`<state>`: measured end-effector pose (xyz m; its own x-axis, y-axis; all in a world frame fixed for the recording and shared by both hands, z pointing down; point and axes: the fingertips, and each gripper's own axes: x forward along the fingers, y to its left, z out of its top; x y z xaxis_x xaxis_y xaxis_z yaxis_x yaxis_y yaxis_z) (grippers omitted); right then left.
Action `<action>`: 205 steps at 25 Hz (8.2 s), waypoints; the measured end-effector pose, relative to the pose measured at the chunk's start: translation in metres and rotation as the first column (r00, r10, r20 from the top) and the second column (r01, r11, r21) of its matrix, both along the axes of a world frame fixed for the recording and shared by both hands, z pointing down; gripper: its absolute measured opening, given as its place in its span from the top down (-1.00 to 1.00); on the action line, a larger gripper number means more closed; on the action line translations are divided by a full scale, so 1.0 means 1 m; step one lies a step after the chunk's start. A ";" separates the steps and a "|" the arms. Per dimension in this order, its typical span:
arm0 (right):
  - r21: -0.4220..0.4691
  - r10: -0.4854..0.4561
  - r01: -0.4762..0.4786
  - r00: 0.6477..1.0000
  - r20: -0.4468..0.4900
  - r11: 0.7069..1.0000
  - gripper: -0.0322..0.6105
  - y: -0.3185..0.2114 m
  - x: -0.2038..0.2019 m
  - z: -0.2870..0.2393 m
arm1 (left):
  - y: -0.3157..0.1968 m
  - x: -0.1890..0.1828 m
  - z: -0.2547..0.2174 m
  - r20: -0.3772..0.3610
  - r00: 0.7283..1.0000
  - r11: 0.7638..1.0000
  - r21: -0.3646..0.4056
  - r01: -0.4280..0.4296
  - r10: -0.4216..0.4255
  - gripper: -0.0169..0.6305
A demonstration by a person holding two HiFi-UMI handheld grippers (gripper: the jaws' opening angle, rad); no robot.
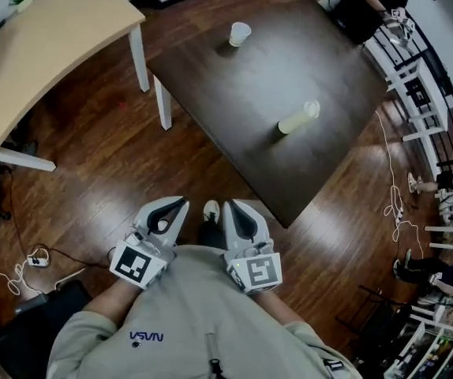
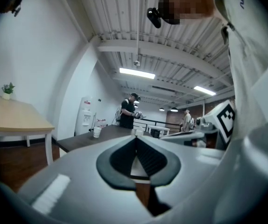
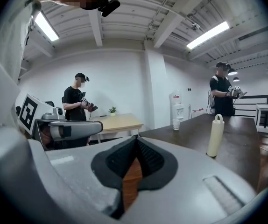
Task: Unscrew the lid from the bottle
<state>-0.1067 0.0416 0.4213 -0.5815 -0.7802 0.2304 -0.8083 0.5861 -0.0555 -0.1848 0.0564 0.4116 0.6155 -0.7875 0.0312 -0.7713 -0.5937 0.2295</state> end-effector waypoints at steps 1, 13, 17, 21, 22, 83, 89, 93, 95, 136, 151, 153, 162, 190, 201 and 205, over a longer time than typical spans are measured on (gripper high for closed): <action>-0.001 0.005 -0.005 1.000 0.006 1.000 0.91 -0.008 0.005 0.002 | -0.006 0.005 0.001 0.011 1.000 1.000 -0.009 -0.004 0.004 0.94; 0.024 0.096 -0.096 0.995 -0.005 0.995 0.90 -0.123 0.102 0.017 | -0.117 0.080 -0.010 0.165 0.986 0.998 0.050 -0.028 0.019 0.94; -0.002 0.140 -0.140 0.990 -0.033 0.990 0.79 -0.149 0.135 0.039 | -0.136 0.107 0.001 0.174 0.982 0.997 0.025 -0.077 0.072 0.94; -0.038 0.212 -0.215 0.975 -0.062 0.976 0.54 -0.176 0.167 0.067 | -0.148 0.120 0.019 0.197 0.971 0.990 0.003 -0.140 0.136 0.75; -0.048 0.224 -0.227 0.972 -0.068 0.973 0.49 -0.181 0.172 0.075 | -0.152 0.122 0.021 0.197 0.970 0.989 -0.007 -0.146 0.145 0.73; -0.267 -0.837 0.929 0.351 0.420 0.256 -0.03 -0.075 0.066 0.020 | -0.156 0.160 -0.044 -0.200 0.748 0.748 -0.088 -0.658 0.634 -0.05; -0.295 -0.890 0.952 0.198 0.412 0.075 -0.03 -0.043 0.067 0.009 | -0.147 0.177 -0.067 -0.319 0.615 0.639 -0.036 -0.768 0.721 -0.17; -0.310 -0.897 0.950 0.174 0.407 0.043 -0.03 -0.037 0.065 0.011 | -0.137 0.185 -0.069 -0.326 0.565 0.590 -0.026 -0.807 0.758 -0.17; -0.313 -0.898 0.949 0.163 0.409 0.029 -0.03 -0.034 0.064 0.012 | -0.133 0.187 -0.068 -0.329 0.549 0.573 -0.027 -0.819 0.769 -0.17; -0.333 -0.612 0.568 0.790 -0.035 0.753 -0.03 -0.118 0.059 0.053 | -0.167 0.195 -0.063 -0.076 0.904 0.906 -0.028 -0.423 0.420 -0.09; -0.097 -0.872 0.995 0.035 0.489 -0.014 -0.03 -0.010 0.066 -0.048 | -0.108 0.206 -0.103 -0.241 0.434 0.458 0.050 -0.888 0.868 -0.12; -0.096 -0.865 0.995 0.028 0.502 -0.023 -0.03 -0.012 0.066 -0.048 | -0.109 0.206 -0.103 -0.252 0.422 0.448 0.052 -0.893 0.871 -0.05; -0.141 -0.883 0.986 0.147 0.445 0.093 -0.03 -0.029 0.062 -0.040 | -0.122 0.205 -0.102 -0.242 0.492 0.516 0.042 -0.856 0.836 -0.01; -0.146 -0.410 0.388 0.893 -0.185 0.910 -0.03 -0.154 0.074 0.015 | -0.161 0.217 -0.087 0.071 0.902 0.896 0.102 -0.432 0.427 -0.13; -0.144 -0.913 0.939 0.339 0.228 0.313 -0.03 -0.045 0.067 -0.035 | -0.115 0.200 -0.120 -0.144 0.584 0.600 0.118 -0.791 0.799 -0.15; -0.154 -0.940 0.982 0.151 0.307 0.108 -0.03 -0.019 0.075 -0.042 | -0.105 0.201 -0.124 -0.206 0.478 0.508 0.126 -0.852 0.854 -0.10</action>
<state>-0.0312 0.0229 0.3788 -0.8285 0.5372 0.1583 0.4473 0.8048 -0.3902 0.0163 -0.0483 0.2871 0.9720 0.1290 -0.1963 0.1859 -0.9335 0.3068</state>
